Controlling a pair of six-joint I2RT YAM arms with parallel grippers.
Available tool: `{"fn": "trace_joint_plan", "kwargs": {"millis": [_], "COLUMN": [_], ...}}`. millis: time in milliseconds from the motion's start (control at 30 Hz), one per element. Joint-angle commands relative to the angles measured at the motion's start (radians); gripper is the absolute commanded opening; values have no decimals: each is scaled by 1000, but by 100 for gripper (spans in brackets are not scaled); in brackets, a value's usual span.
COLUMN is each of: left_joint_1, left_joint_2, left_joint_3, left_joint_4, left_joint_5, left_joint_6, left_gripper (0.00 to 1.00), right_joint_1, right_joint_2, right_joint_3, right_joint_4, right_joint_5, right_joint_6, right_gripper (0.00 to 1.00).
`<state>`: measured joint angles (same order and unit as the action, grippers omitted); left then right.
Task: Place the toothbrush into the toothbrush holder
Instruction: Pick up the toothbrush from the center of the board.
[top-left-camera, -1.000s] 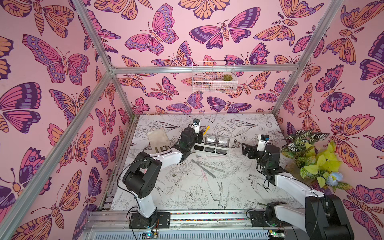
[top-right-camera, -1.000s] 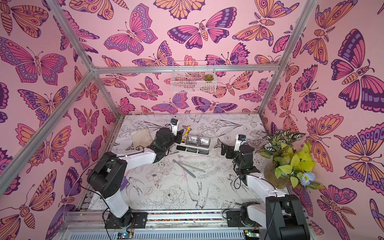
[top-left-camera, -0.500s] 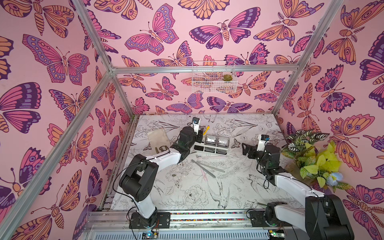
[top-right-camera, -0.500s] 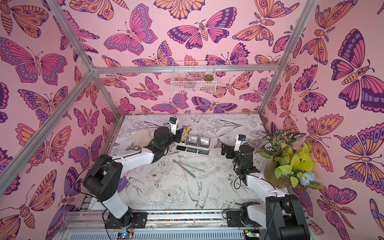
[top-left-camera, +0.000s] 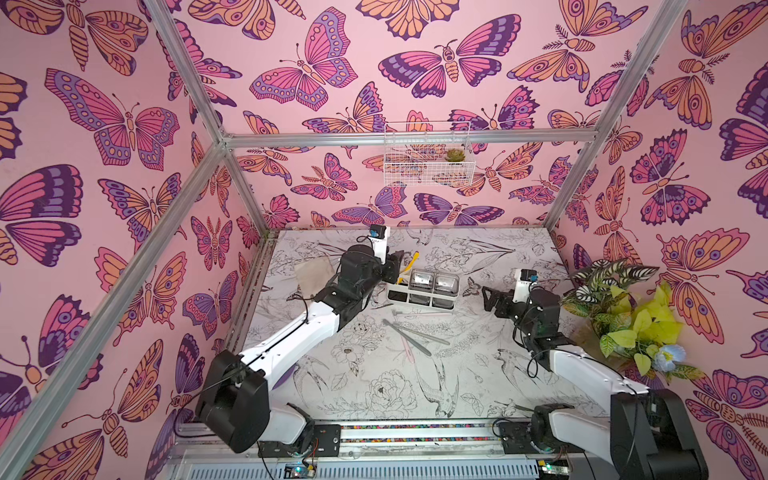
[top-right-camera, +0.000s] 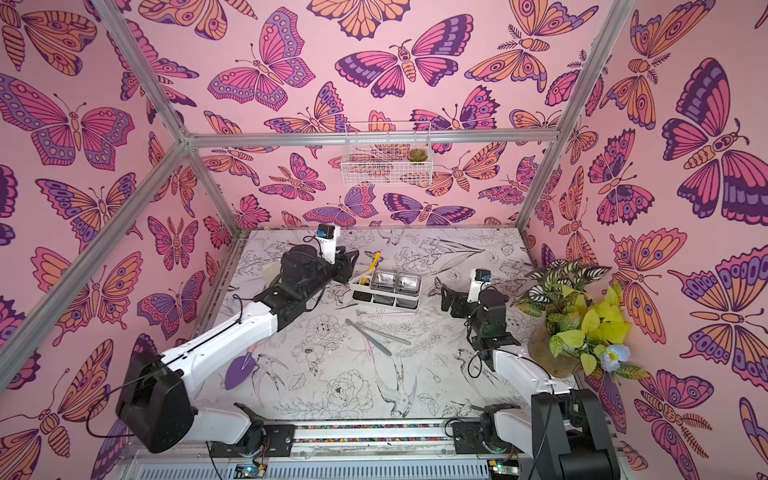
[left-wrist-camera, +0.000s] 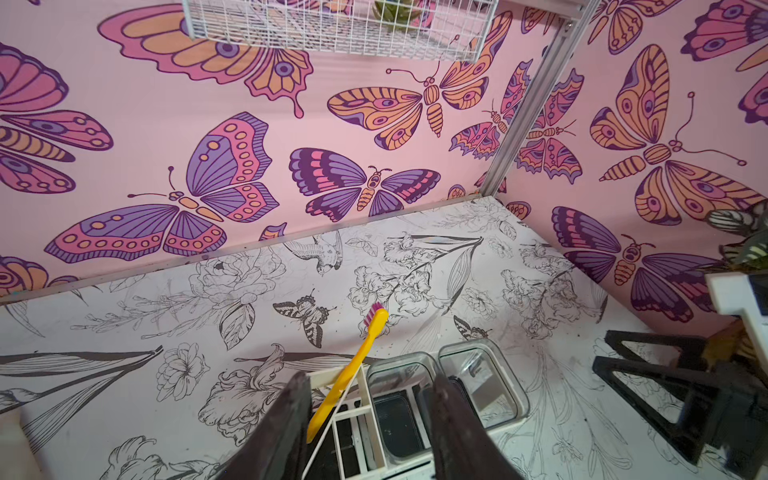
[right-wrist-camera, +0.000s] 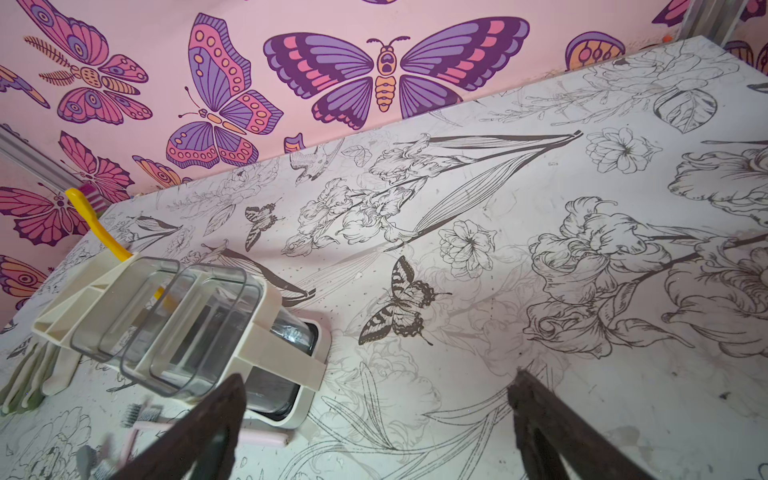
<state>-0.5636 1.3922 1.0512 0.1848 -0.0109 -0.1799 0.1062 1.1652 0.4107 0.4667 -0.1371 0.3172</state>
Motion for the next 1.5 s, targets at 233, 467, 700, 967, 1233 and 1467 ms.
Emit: {"fn": "trace_joint_plan", "kwargs": {"millis": [233,467,700,967,1233,1467], "left_joint_1": [-29,-141,-185,-185,-185,-185], "left_joint_2": [-147,-260,-307,-363,-340,-343], "left_joint_3": [-179,-421,-529,-584,-596,-599], "left_joint_4": [-79,127,167,151,151,150], "left_joint_5": [-85,-141,-261,-359,-420,-437], "left_joint_6": [-18,87,124,64,-19,-33], "left_gripper": [48,48,49,53,53,54], "right_joint_1": [107,325,433,561,610,614], "right_joint_2": [-90,-157,-248,-205,-83,189], "right_joint_3": [81,211,275,301,262,348], "right_joint_4": [-60,-368,-701,-907,-729,-683], "right_joint_5": [-160,-130,79,89,81,-6], "right_joint_6": [-61,-190,-132,-129,-58,-64], "right_gripper": [99,99,99,99,99,99]}}
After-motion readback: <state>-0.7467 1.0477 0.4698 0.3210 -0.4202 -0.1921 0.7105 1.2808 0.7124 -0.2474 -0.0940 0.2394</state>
